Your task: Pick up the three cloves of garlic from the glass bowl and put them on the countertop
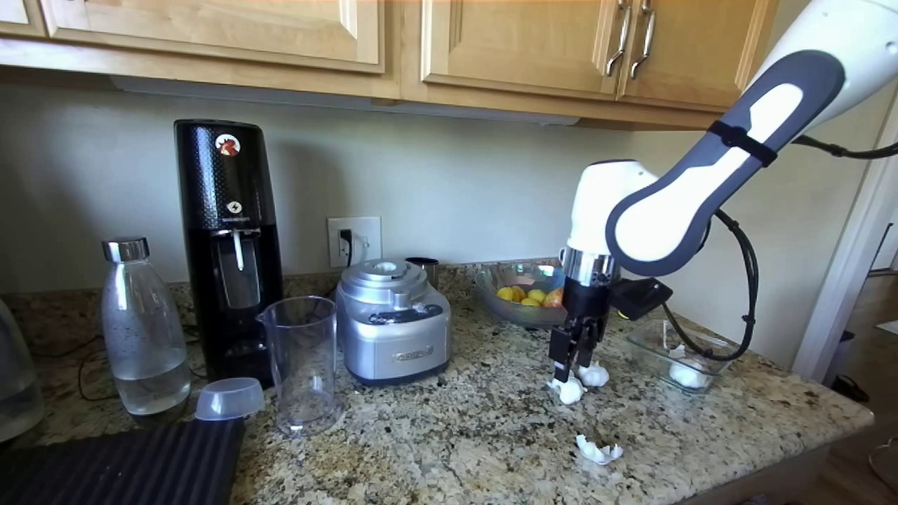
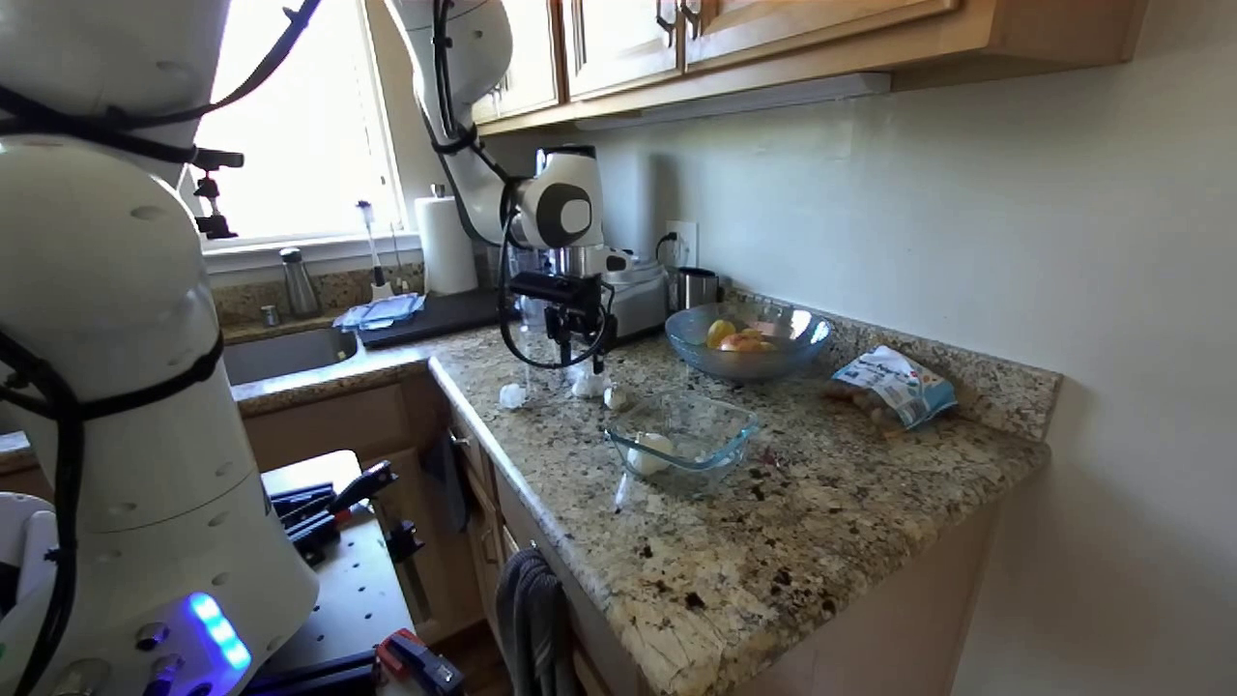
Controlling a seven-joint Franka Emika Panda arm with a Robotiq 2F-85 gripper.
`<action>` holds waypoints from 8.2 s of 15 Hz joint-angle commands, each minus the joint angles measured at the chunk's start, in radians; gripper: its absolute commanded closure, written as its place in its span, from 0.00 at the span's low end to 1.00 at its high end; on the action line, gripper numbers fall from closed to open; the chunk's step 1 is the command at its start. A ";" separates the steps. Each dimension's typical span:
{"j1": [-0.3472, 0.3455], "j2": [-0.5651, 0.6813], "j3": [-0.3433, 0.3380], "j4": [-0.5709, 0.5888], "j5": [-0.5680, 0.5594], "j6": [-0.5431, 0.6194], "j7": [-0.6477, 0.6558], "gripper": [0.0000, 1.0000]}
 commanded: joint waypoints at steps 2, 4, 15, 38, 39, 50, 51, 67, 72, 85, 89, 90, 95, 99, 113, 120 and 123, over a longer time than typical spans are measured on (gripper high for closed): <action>-0.038 -0.204 -0.005 -0.083 0.008 -0.140 -0.024 0.00; -0.061 -0.265 -0.015 -0.095 0.007 -0.182 -0.027 0.00; -0.239 -0.359 -0.157 -0.206 0.008 -0.126 -0.013 0.00; -0.323 -0.176 -0.173 -0.235 0.106 -0.078 -0.252 0.00; -0.326 -0.172 -0.168 -0.231 0.115 -0.077 -0.282 0.00; -0.342 -0.141 -0.140 -0.235 0.077 -0.063 -0.551 0.00; -0.343 -0.140 -0.140 -0.235 0.072 -0.062 -0.558 0.00; -0.340 -0.063 -0.146 -0.221 0.021 0.048 -0.533 0.00; -0.320 -0.036 -0.174 -0.206 -0.046 0.091 -0.489 0.00; -0.305 -0.031 -0.229 -0.175 -0.161 0.075 -0.333 0.00; -0.311 -0.028 -0.218 -0.183 -0.140 0.074 -0.303 0.02; -0.315 -0.028 -0.213 -0.184 -0.131 0.073 -0.301 0.07; -0.313 -0.031 -0.214 -0.196 -0.126 0.080 -0.284 0.30; -0.308 -0.042 -0.216 -0.205 -0.127 0.084 -0.263 0.58; -0.241 -0.343 -0.156 -0.248 -0.118 0.073 -0.128 0.62; -0.141 -0.283 -0.057 -0.194 -0.082 0.079 -0.006 0.62; -0.115 -0.235 -0.030 -0.200 -0.062 0.099 -0.007 0.62</action>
